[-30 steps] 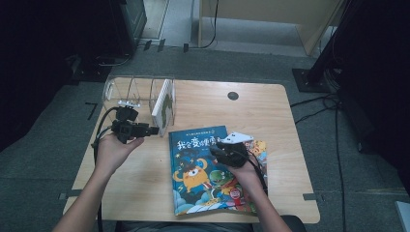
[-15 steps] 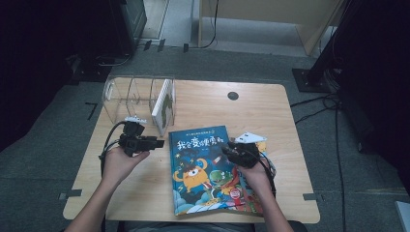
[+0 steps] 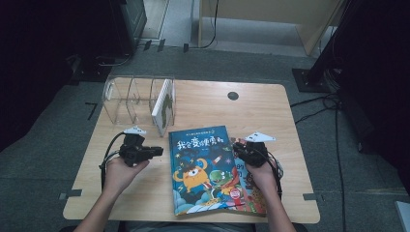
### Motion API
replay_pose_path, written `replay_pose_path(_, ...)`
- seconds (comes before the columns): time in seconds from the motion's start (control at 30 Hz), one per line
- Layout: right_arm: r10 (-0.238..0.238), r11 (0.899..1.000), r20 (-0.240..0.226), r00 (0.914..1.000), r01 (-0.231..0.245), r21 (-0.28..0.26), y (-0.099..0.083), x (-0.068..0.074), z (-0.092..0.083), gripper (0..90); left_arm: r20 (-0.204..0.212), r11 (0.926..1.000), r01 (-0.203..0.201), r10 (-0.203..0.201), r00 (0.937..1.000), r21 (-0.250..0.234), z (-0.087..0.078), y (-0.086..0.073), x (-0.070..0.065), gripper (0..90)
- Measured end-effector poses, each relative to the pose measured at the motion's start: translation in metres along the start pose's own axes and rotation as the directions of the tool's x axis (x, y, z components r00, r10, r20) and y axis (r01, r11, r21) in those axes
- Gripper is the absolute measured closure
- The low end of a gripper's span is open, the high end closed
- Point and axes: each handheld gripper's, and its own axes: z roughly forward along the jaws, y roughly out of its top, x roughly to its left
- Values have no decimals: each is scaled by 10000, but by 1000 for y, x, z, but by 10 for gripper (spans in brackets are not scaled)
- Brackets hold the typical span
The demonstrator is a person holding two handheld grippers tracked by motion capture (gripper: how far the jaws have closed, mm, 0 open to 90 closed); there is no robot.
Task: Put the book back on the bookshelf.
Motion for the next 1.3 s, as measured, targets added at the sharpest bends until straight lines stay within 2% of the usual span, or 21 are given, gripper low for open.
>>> replay_pose_path(0.17, 95, 9989, -22, 10000, -94, 451, -1, -1, 7, 865, 128, 9999, 38, -39, 9999, 139, 2, -11, -3, 856)
replay_pose_path(0.27, 216, 9982, -135, 9997, -208, 562, -1, -1, 10, 872, 566, 9992, 224, -243, 9981, 331, 7, -18, -9, 858)
replay_pose_path(0.33, 137, 9986, -226, 9997, -125, 507, 0, -1, 12, 872, 183, 9979, -126, 115, 9998, 629, 13, -23, -16, 862)
replay_pose_path(0.37, 158, 9985, -261, 9995, -144, 523, 0, 0, 12, 872, 137, 9974, -228, 219, 9997, 690, 15, -25, -19, 869)
replay_pose_path(0.47, 38, 9985, -202, 9998, -27, 556, 1, 3, 14, 885, 259, 9962, -332, 312, 9992, 811, 21, -30, -22, 877)
replay_pose_path(0.77, 199, 9985, -247, 9995, -186, 509, 1, 2, 15, 900, 316, 9909, -611, 577, 9978, 1196, 33, -38, -31, 879)
replay_pose_path(1.1, 309, 9981, -212, 9993, -298, 530, 2, 2, 16, 900, 346, 9924, -610, 576, 9977, 1070, 34, -39, -33, 900)
replay_pose_path(1.3, 224, 9984, 273, 9994, -238, 506, 5, 5, 19, 900, 502, 9929, -584, 534, 9973, 1034, 37, -41, -36, 900)
